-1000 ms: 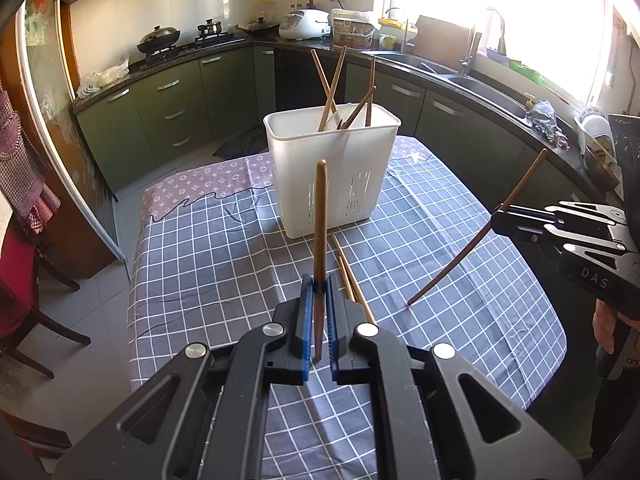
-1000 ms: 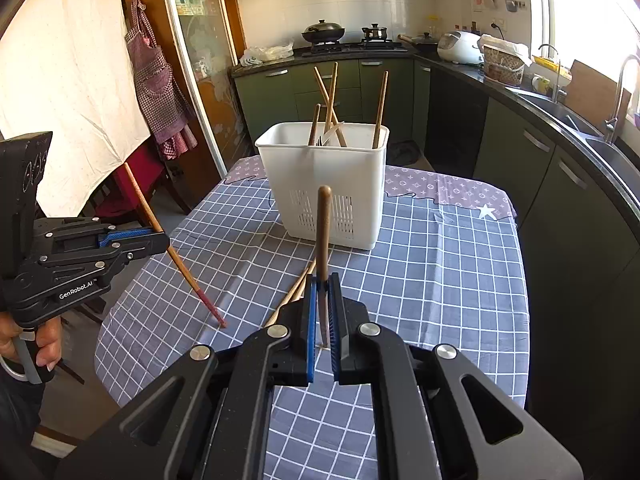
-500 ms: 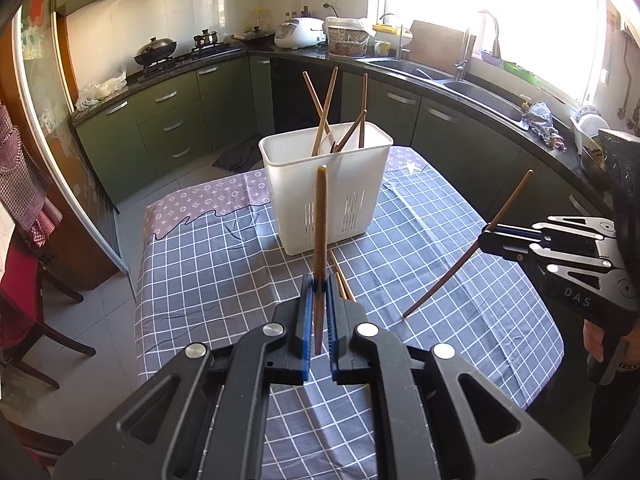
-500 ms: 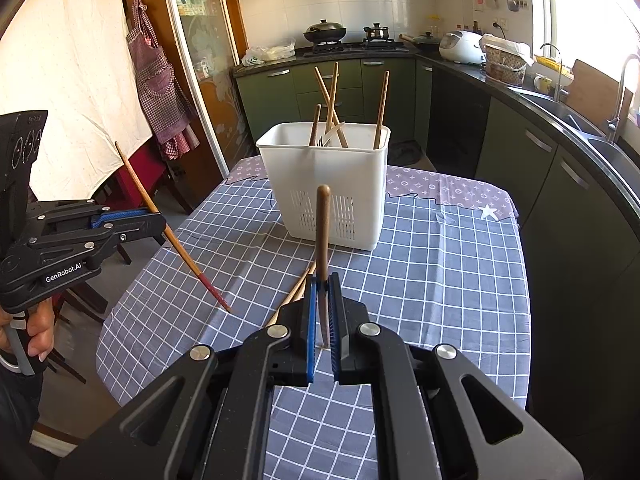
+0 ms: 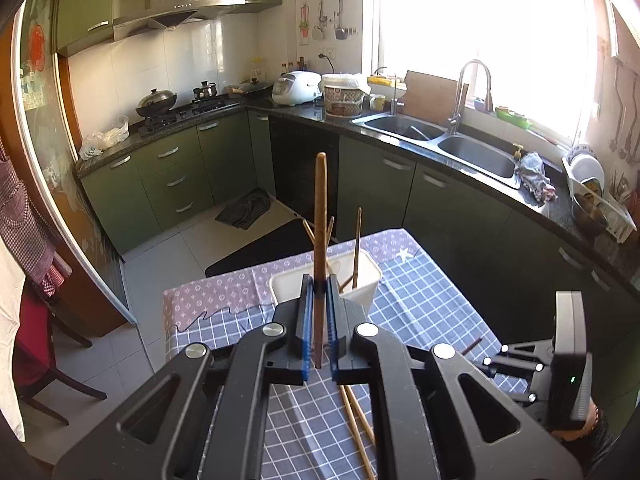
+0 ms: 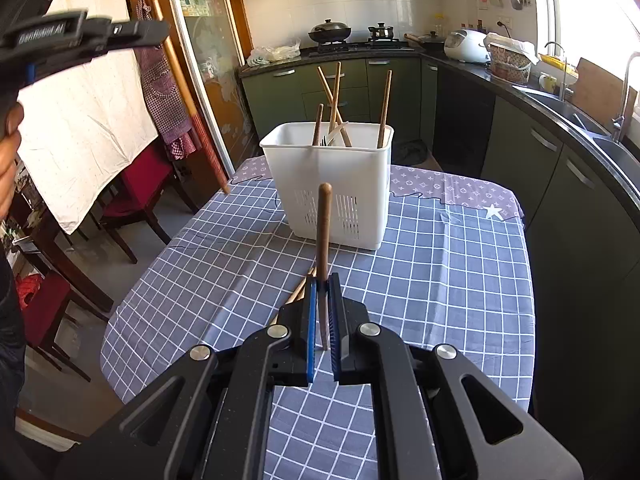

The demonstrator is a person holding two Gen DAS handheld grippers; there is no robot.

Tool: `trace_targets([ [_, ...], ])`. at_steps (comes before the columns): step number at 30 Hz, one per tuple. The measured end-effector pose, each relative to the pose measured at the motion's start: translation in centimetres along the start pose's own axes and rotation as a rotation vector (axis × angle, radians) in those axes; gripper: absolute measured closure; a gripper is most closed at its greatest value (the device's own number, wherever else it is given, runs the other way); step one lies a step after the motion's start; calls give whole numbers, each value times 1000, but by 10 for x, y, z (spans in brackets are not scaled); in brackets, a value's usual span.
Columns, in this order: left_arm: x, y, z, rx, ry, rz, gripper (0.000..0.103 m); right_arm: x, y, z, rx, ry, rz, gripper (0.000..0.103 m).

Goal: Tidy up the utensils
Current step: 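Lower the chopstick into the caddy and open the left tool while the right tool lifts its chopstick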

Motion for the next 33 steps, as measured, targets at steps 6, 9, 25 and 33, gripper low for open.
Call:
trace_targets([
  [6, 7, -45, -14, -54, -46, 2, 96, -1, 0, 0, -1, -5, 2, 97],
  [9, 12, -53, -33, -56, -62, 9, 96, -2, 0, -1, -1, -7, 4, 97],
  [25, 31, 0, -119, 141, -46, 53, 85, -2, -13, 9, -25, -22, 1, 97],
  [33, 39, 42, -76, 95, -12, 89, 84, -5, -51, 29, -65, -44, 0, 97],
])
Point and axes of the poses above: each gripper's, at about its wrist camera, not at the fingertips, and z roughly against the way its jaws point, x to its left, y to its underside, the point moved 3 cm from there along -z, roughly the way its jaws point, and after that the axes turned 5 degrees about y, right-handed, at the moved point
